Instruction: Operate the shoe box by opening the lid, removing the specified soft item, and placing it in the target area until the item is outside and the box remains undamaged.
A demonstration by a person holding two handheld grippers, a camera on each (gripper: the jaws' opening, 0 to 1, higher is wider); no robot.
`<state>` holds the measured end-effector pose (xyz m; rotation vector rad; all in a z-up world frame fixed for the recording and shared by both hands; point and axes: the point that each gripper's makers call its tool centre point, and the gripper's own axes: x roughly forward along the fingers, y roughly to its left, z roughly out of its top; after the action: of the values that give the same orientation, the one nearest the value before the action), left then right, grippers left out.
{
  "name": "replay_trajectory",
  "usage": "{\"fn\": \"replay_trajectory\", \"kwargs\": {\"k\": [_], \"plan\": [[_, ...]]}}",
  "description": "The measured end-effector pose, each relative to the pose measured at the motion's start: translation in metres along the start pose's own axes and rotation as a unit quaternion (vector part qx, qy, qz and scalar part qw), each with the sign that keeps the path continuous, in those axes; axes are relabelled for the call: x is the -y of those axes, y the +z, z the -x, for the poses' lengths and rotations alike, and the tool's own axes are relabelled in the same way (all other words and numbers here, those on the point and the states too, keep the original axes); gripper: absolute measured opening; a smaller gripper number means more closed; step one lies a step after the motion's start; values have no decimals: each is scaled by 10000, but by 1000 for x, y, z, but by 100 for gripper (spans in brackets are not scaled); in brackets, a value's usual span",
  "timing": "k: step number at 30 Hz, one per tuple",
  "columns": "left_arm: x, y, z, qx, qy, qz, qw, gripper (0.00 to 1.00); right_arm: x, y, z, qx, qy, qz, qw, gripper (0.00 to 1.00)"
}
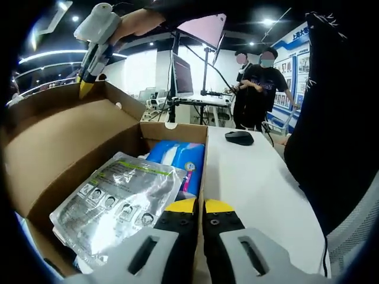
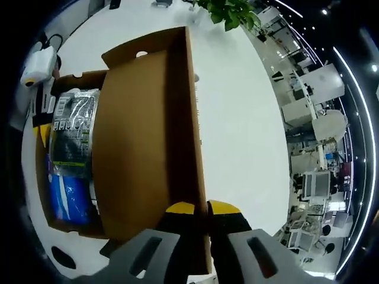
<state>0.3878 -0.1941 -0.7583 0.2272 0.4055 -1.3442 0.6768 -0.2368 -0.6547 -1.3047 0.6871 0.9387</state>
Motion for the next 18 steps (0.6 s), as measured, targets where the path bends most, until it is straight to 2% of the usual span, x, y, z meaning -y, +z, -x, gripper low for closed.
{"fn": "replay_trajectory", "kwargs": {"k": [5, 7, 8, 18], "plan": [[-1, 2, 0, 2, 1, -15, 10000, 1, -8, 2, 2, -41, 42, 5, 10000, 3], [-2, 2, 0, -5, 1, 3, 10000, 1, -10, 3, 0, -92, 28, 286, 9995, 4], [-2, 2, 0, -1, 1, -4, 10000, 1, -8, 2, -6, -84, 46, 237, 9997, 4], [-5, 2, 0, 8, -27, -19, 10000, 1, -11, 1, -21, -175, 185, 205, 9995, 7]]}}
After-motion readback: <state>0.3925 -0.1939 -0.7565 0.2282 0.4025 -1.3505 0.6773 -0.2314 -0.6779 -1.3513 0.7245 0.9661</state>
